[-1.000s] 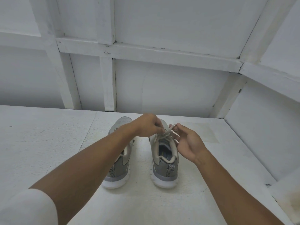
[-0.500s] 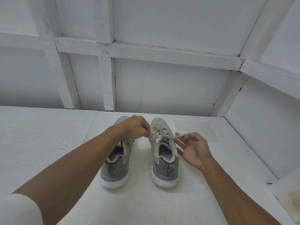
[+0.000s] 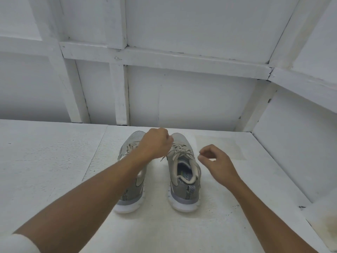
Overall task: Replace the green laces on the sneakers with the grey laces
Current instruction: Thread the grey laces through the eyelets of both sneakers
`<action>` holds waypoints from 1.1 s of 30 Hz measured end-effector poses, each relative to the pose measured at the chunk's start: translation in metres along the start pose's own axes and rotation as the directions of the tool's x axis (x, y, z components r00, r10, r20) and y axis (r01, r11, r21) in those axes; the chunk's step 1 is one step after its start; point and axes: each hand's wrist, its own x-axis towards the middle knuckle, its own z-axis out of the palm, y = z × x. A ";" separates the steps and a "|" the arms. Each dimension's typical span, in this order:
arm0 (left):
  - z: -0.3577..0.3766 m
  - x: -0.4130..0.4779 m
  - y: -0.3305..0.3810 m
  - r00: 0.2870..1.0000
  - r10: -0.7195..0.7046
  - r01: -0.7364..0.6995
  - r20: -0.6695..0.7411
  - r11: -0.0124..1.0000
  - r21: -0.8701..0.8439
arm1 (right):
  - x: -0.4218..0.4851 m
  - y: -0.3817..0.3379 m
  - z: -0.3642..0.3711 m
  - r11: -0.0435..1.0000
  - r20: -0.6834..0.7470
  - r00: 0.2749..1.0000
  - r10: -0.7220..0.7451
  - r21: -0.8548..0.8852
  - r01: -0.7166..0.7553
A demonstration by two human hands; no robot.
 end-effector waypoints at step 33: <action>0.074 -0.029 0.016 0.874 -0.468 0.313 -0.128 0.745 -0.589 | 0.019 -0.003 -0.008 0.715 0.401 0.915 0.044 0.627 -0.309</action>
